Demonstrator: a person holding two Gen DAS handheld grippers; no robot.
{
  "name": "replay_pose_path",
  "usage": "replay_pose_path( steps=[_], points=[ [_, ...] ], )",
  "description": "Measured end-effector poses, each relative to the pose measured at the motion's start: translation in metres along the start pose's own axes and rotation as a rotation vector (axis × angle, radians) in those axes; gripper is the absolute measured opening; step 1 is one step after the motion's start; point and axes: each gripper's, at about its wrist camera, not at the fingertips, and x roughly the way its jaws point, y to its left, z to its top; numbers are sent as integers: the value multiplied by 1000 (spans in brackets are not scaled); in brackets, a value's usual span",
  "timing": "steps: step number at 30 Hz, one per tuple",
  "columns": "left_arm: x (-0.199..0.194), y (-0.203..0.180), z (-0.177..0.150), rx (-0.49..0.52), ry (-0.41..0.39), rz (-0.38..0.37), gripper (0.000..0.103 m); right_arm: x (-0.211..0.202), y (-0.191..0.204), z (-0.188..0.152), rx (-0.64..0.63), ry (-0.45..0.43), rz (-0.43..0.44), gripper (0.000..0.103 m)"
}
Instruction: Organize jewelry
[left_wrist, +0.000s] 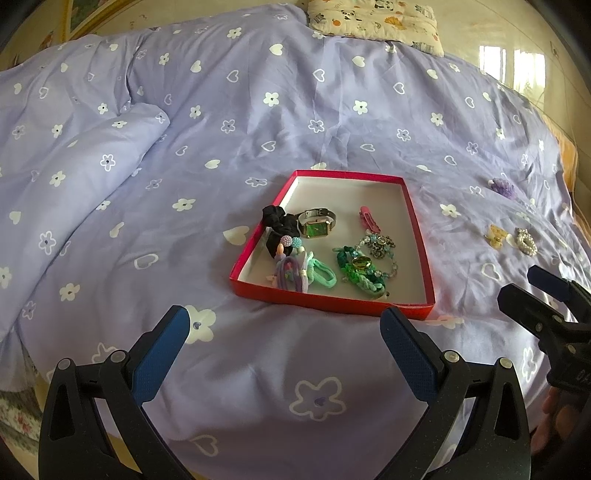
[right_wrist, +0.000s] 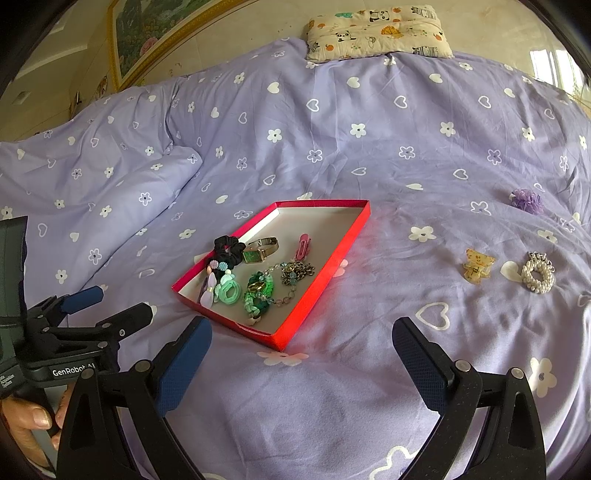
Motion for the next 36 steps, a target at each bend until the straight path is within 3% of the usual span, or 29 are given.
replay_pose_path(
  steps=[36],
  points=[
    [10, -8, 2, 13, 17, -31, 103, 8, -4, 1, 9, 27, -8, 100]
  ],
)
